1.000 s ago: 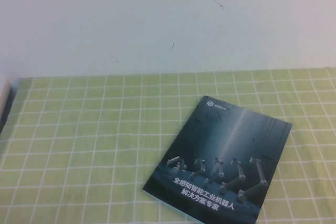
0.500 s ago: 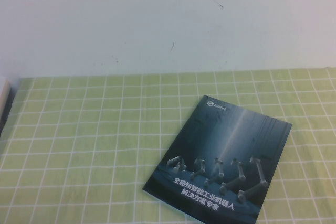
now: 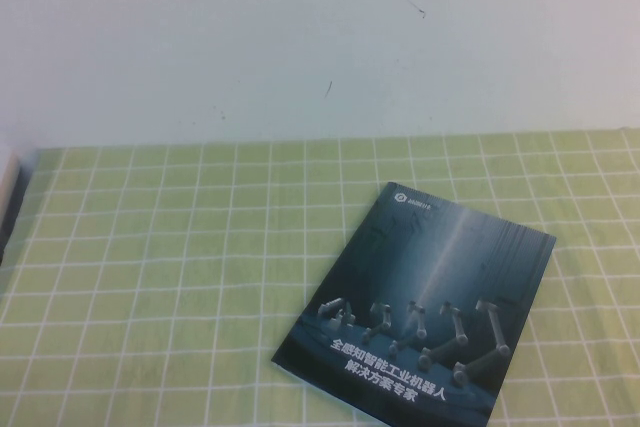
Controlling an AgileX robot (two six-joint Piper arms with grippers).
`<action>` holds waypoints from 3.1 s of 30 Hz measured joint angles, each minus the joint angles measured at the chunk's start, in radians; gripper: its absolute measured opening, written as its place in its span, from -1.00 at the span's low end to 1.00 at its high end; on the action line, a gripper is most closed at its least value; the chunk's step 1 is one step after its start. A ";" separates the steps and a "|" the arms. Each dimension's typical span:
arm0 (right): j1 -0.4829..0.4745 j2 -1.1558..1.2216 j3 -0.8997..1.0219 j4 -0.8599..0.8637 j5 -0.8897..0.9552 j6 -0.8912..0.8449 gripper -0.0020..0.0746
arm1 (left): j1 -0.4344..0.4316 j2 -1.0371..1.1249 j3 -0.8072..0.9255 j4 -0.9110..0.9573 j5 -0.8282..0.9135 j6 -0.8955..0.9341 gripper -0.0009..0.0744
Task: Close book
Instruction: 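Close the open booklet and leave it lying on the table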
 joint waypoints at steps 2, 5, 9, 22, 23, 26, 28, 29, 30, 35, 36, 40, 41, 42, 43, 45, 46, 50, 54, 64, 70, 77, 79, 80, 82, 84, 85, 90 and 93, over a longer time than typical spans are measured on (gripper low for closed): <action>-0.010 -0.051 0.057 -0.023 -0.101 0.003 -0.95 | 0.000 0.000 0.000 0.000 0.000 0.000 -0.99; -0.065 -0.141 0.156 -0.035 -0.284 0.042 -0.95 | 0.000 0.000 0.000 0.000 0.000 0.000 -0.99; -0.197 -0.272 0.248 -0.043 -0.376 0.062 -0.95 | 0.000 0.000 0.000 0.000 0.000 0.000 -0.99; -0.298 -0.314 0.249 -0.091 -0.176 0.145 -0.95 | 0.000 -0.001 0.000 0.000 0.000 0.000 -0.99; -0.298 -0.314 0.249 -0.091 -0.176 0.152 -0.95 | 0.000 -0.001 0.000 0.000 0.000 0.000 -0.99; -0.298 -0.314 0.249 -0.091 -0.176 0.158 -0.95 | 0.000 -0.001 0.000 0.000 0.000 0.001 -0.99; -0.298 -0.314 0.249 -0.092 -0.176 0.158 -0.95 | 0.000 -0.001 0.000 0.000 0.000 0.007 -0.99; -0.298 -0.314 0.249 -0.093 -0.176 0.154 -0.95 | 0.000 -0.001 0.000 0.000 0.000 0.007 -0.99; -0.298 -0.316 0.249 -0.093 -0.176 0.145 -0.95 | 0.000 -0.001 0.000 0.000 0.000 0.007 -0.99; -0.298 -0.316 0.249 -0.095 -0.175 0.118 -0.95 | 0.000 -0.001 0.000 0.000 0.000 0.010 -0.99; -0.298 -0.316 0.249 -0.095 -0.175 0.116 -0.95 | 0.000 -0.001 0.000 0.000 0.000 0.011 -0.98; -0.298 -0.316 0.249 -0.097 -0.175 0.116 -0.95 | 0.000 -0.001 0.000 0.000 0.000 0.013 -0.98; -0.298 -0.316 0.249 -0.097 -0.175 0.114 -0.95 | 0.000 -0.001 0.000 0.000 0.000 0.013 -0.99; -0.298 -0.316 0.249 -0.099 -0.175 0.112 -0.95 | 0.000 -0.001 0.000 0.000 0.000 0.013 -0.98; -0.298 -0.316 0.249 -0.099 -0.175 0.112 -0.95 | 0.000 -0.001 0.000 0.000 0.000 0.013 -0.98; -0.298 -0.316 0.249 -0.099 -0.175 0.112 -0.95 | 0.000 -0.001 0.000 0.000 0.000 0.013 -0.98; -0.298 -0.316 0.249 -0.099 -0.175 0.110 -0.95 | 0.000 -0.001 0.000 0.000 0.000 0.013 -0.98; -0.298 -0.316 0.249 -0.101 -0.175 0.108 -0.95 | 0.000 -0.001 0.000 0.000 0.000 0.013 -0.99; -0.298 -0.316 0.249 -0.101 -0.175 0.108 -0.95 | 0.000 -0.001 0.000 0.000 0.000 0.013 -0.98; -0.298 -0.316 0.249 -0.101 -0.177 0.106 -0.95 | 0.018 -0.001 0.000 0.000 0.000 0.013 -0.99; -0.298 -0.316 0.249 -0.101 -0.177 0.106 -0.95 | 0.028 -0.001 0.000 0.000 0.000 0.013 -0.99; -0.298 -0.316 0.249 -0.101 -0.177 0.106 -0.95 | 0.028 -0.001 0.000 0.000 0.000 0.013 -0.99; -0.298 -0.316 0.249 -0.101 -0.177 0.106 -0.95 | 0.028 -0.001 0.000 0.000 0.000 0.013 -0.99; -0.298 -0.316 0.249 -0.101 -0.177 0.106 -0.95 | 0.028 -0.001 0.000 0.000 0.000 0.013 -0.99; -0.298 -0.316 0.249 -0.101 -0.177 0.106 -0.95 | 0.028 -0.001 0.000 0.000 0.000 0.013 -0.99; -0.298 -0.316 0.249 -0.101 -0.178 0.106 -0.95 | 0.028 -0.001 0.000 0.000 0.000 0.013 -0.99; -0.298 -0.316 0.249 -0.101 -0.178 0.106 -0.95 | 0.028 -0.001 0.000 0.000 0.000 0.013 -0.99; -0.298 -0.316 0.249 -0.101 -0.178 0.106 -0.95 | 0.028 -0.001 0.000 0.000 0.000 0.013 -0.99; -0.298 -0.316 0.249 -0.101 -0.178 0.106 -0.95 | 0.028 -0.001 0.000 0.000 0.000 0.015 -0.99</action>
